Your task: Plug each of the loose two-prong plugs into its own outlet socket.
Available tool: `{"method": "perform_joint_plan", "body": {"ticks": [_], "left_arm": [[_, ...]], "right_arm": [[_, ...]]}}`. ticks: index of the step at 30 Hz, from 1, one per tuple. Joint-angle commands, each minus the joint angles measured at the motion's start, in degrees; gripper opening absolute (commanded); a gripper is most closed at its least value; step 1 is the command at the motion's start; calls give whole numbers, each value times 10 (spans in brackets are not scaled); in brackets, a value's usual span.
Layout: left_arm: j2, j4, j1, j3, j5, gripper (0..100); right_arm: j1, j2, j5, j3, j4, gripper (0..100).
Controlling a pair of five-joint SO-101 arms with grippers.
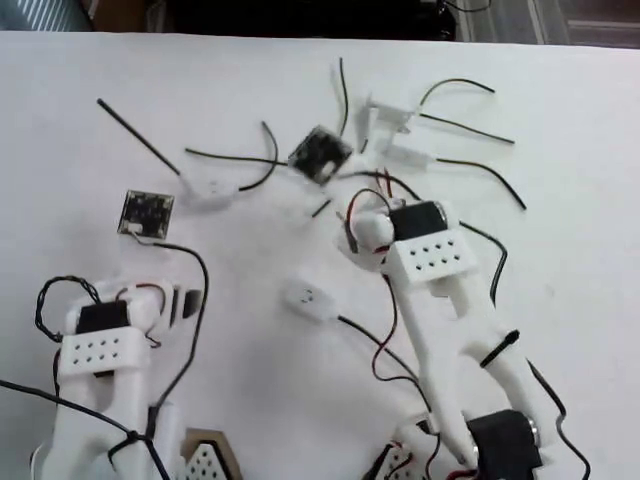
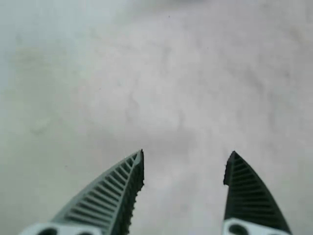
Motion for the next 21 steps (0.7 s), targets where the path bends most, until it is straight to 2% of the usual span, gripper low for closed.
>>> {"method": "perform_joint_plan", "body": {"ticks": [1, 6, 10, 14, 17, 21], "left_arm": [[-15, -9, -3, -4, -6, 268], [-15, -9, -3, -4, -6, 268], [-15, -9, -3, -4, -6, 268], [-15, -11, -3, -3, -6, 268], [-15, -18, -3, -1, -6, 268], [-15, -19, -3, -1, -6, 268]], "right_arm": [[33, -24, 211, 29, -6, 17], [87, -24, 414, 92, -6, 17], [126, -24, 487, 113, -6, 17], [149, -23, 499, 113, -25, 18], [167, -23, 479, 113, -59, 23], [193, -24, 402, 113, -89, 149]]}}
